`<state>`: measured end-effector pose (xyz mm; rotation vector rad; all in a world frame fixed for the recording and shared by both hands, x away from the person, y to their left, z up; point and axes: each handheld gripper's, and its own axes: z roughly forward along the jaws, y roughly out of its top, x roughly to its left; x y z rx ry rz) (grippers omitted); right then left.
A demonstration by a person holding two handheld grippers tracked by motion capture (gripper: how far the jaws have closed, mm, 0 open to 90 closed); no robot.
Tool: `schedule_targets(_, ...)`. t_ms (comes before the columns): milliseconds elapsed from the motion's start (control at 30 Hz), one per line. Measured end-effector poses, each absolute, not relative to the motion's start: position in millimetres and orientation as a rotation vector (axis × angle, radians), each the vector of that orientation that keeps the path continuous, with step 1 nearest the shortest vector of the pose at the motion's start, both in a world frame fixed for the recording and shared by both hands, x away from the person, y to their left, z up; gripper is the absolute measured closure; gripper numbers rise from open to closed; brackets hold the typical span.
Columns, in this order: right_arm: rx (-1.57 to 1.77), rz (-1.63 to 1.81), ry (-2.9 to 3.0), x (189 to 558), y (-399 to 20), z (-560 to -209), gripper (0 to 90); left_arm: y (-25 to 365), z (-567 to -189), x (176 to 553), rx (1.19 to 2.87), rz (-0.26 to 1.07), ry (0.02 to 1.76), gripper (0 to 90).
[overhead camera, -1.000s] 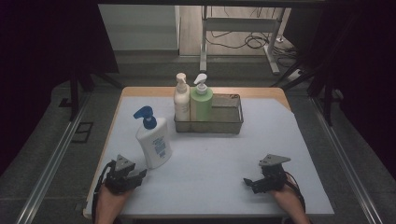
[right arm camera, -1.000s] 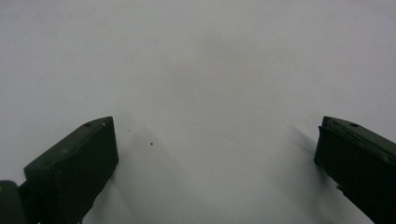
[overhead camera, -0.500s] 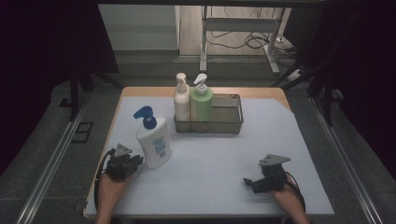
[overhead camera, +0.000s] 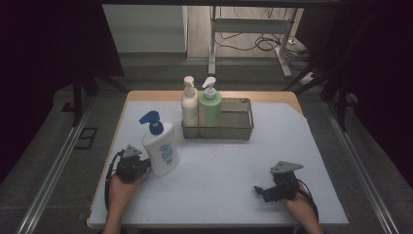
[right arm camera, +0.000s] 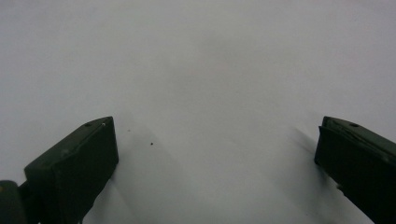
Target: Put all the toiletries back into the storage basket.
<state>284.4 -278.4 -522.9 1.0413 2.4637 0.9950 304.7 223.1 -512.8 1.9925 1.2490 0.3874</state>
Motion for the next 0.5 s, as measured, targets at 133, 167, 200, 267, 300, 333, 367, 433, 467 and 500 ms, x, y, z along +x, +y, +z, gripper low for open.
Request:
schedule_targets(133, 1.041, 0.995, 2.464, 284.4, -278.4, -522.9, 0.0, 222.6, -512.4, 304.1, 1.996, 0.383, 1.250, 89.2)
schedule_targets(167, 1.041, 0.995, 2.464, 284.4, -278.4, -522.9, 0.0, 222.6, -512.4, 303.8, 1.996, 0.377, 1.248, 89.1)
schedule_targets(200, 1.041, 0.995, 2.464, 284.4, -278.4, -522.9, 0.0, 222.4, -512.6, 303.5, 1.995, 0.371, 1.245, 89.1)
schedule_targets(267, 1.041, 0.995, 2.464, 284.4, -278.4, -522.9, 0.0, 222.2, -512.7, 302.9, 1.995, 0.363, 1.242, 89.1)
schedule_targets(300, 1.042, 0.995, 2.464, 284.4, -278.4, -522.9, 0.0, 222.2, -512.9, 302.7, 1.994, 0.361, 1.241, 89.2)
schedule_targets(333, 1.042, 0.995, 2.464, 284.4, -278.4, -522.9, 0.0, 222.1, -513.1, 302.5, 1.992, 0.360, 1.240, 89.1)
schedule_targets(367, 1.042, 0.995, 2.464, 284.4, -278.4, -522.9, 0.0, 222.2, -513.2, 302.4, 1.992, 0.357, 1.239, 89.1)
schedule_targets(433, 1.041, 0.995, 2.464, 284.4, -278.4, -522.9, 0.0, 222.1, -513.2, 302.4, 1.993, 0.356, 1.235, 89.2)
schedule_targets(467, 1.041, 0.995, 2.464, 284.4, -278.4, -522.9, 0.0, 221.9, -513.2, 302.2, 1.993, 0.356, 1.234, 89.1)
schedule_targets(500, 1.041, 0.995, 2.464, 284.4, -278.4, -522.9, 0.0, 221.8, -513.2, 302.0, 1.996, 0.356, 1.231, 89.1)
